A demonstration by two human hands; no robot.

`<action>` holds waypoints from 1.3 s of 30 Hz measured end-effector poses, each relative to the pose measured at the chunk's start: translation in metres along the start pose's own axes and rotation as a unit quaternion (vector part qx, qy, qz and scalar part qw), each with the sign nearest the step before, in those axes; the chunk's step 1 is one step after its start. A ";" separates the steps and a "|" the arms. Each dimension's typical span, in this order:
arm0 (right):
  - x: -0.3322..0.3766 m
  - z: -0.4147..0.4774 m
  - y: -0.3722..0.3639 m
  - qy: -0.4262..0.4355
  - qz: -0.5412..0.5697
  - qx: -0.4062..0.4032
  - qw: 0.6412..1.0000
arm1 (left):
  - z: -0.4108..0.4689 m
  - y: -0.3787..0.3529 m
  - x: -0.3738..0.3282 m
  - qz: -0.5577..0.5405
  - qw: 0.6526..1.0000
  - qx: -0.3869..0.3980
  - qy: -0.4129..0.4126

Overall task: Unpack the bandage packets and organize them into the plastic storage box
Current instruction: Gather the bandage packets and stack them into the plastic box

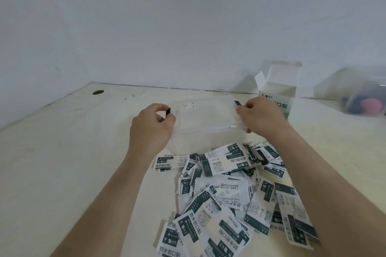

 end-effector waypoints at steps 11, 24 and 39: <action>-0.030 0.002 -0.006 -0.058 0.092 0.098 0.989 | 0.000 0.003 0.017 -0.129 0.973 0.075 0.175; -0.001 -0.007 0.016 0.112 0.073 0.120 0.984 | 0.000 0.011 -0.010 -0.129 0.991 0.010 0.021; 0.019 -0.021 0.013 0.210 -0.094 0.051 0.972 | -0.006 0.012 -0.018 -0.349 0.934 0.045 0.063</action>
Point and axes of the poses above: each hand's wrist, its own z-axis towards the middle knuckle, its own y-axis out of the back of the hand, x = y × z, the point moved 4 cm from there along z, towards the middle knuckle, and after that the axes turned 11 degrees about -z, right-handed, at the moved point
